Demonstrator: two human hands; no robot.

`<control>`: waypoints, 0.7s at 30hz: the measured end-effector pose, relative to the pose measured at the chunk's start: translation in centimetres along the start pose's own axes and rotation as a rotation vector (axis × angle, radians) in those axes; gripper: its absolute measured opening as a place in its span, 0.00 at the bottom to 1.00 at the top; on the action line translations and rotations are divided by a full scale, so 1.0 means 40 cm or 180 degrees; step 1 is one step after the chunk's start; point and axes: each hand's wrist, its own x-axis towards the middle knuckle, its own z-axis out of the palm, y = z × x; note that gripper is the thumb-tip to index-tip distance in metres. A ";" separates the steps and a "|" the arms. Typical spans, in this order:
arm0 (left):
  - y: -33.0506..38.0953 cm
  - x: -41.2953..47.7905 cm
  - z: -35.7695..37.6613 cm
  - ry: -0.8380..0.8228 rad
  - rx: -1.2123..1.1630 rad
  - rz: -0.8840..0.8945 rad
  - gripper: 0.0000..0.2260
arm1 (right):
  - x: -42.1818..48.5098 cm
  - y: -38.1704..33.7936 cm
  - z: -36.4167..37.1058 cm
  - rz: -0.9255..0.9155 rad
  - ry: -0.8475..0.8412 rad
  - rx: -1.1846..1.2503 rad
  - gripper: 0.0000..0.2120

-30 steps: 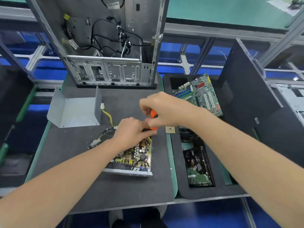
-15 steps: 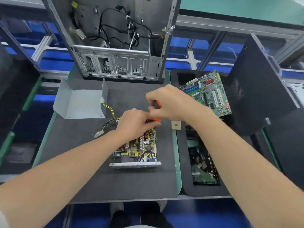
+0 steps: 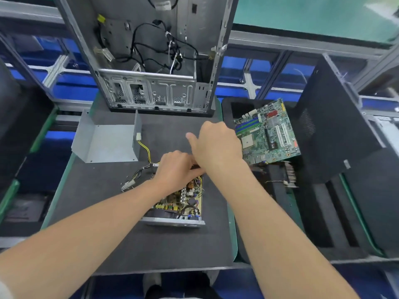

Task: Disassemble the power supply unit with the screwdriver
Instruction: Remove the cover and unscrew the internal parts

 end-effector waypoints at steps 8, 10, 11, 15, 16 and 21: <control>-0.037 0.018 0.005 -0.0432 0.0111 0.0216 0.10 | 0.078 0.099 -0.057 -0.2195 -0.1084 -0.0331 0.05; -0.038 0.020 0.008 -0.0381 0.0047 0.0194 0.13 | 0.097 0.118 -0.078 -0.2700 -0.1272 -0.0410 0.06; -0.035 0.020 0.008 -0.0375 0.0045 0.0194 0.14 | 0.097 0.121 -0.080 -0.2807 -0.1246 -0.0457 0.06; -0.032 0.013 0.011 -0.0312 0.0145 0.0235 0.11 | 0.056 0.110 -0.060 -0.2348 -0.0759 -0.0205 0.06; -0.030 0.011 0.011 -0.0335 0.0174 0.0215 0.11 | 0.041 0.106 -0.052 -0.1962 -0.0570 -0.0011 0.08; -0.003 0.009 -0.013 -0.0064 0.0013 0.0299 0.15 | 0.008 0.032 -0.017 -0.0009 -0.0109 0.0350 0.19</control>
